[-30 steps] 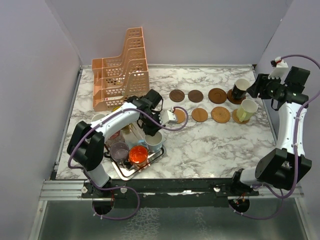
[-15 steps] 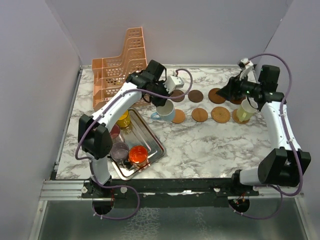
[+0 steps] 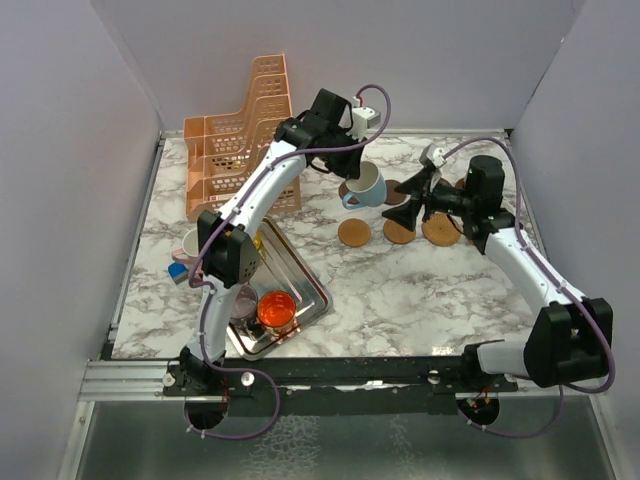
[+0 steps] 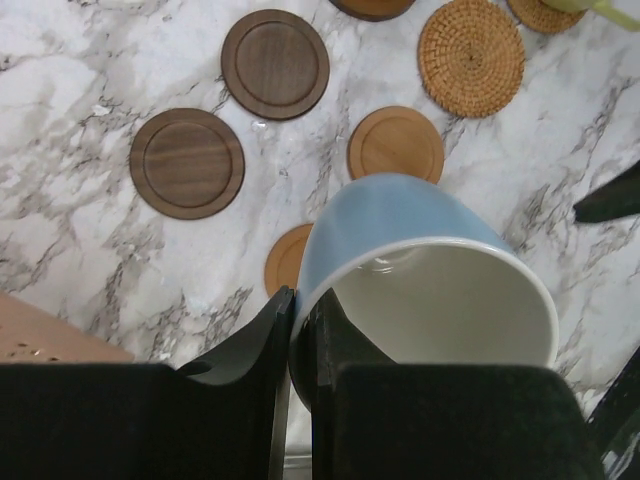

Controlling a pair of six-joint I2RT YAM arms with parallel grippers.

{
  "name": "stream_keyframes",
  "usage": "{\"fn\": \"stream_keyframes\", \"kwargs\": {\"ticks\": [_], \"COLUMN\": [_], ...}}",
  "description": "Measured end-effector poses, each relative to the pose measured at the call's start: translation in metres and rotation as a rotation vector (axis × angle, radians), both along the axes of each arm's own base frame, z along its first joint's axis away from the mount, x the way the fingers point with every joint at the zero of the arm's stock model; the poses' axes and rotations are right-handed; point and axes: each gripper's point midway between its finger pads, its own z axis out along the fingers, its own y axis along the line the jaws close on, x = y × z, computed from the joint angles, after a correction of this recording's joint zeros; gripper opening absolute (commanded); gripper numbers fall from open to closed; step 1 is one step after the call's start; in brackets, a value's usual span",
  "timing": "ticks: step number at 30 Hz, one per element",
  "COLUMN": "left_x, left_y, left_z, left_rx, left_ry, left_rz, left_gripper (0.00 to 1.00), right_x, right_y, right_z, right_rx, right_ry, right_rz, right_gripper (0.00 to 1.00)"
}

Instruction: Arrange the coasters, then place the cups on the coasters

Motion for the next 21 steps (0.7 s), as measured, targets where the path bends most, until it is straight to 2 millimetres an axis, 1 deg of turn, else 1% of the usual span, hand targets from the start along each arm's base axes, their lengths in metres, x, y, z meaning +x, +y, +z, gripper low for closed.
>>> {"fn": "stream_keyframes", "kwargs": {"ticks": [1, 2, 4, 8, 11, 15, 21], "left_x": [0.003, 0.004, 0.004, 0.001, -0.002, -0.003, -0.002], "left_y": [-0.004, -0.008, -0.014, -0.02, -0.025, -0.028, -0.032], "left_z": [-0.001, -0.004, -0.009, -0.021, -0.024, -0.024, -0.034], "left_rx": [-0.014, -0.028, -0.045, -0.062, -0.077, -0.093, -0.097], "left_ry": [0.012, 0.031, 0.065, 0.132, 0.162, 0.182, 0.213], "left_rz": [0.01, 0.017, 0.024, 0.038, 0.042, 0.049, 0.063], "left_gripper": [0.0, 0.0, 0.0, 0.0, 0.0, 0.0, 0.0], "right_x": [0.004, 0.002, 0.005, 0.009, 0.016, 0.029, 0.043], "right_y": [0.001, 0.005, 0.009, 0.012, 0.012, 0.009, 0.008], "right_z": [0.002, -0.003, -0.008, -0.023, -0.026, -0.028, -0.042], "right_rx": [-0.004, -0.007, -0.013, -0.04, -0.058, -0.073, -0.095], "right_ry": [-0.032, -0.025, -0.069, -0.124, -0.18, -0.233, -0.246], "right_rz": [-0.008, 0.003, -0.007, -0.03, -0.057, -0.099, -0.122], "right_gripper": [0.79, 0.79, 0.79, 0.79, 0.79, 0.79, 0.79]}}
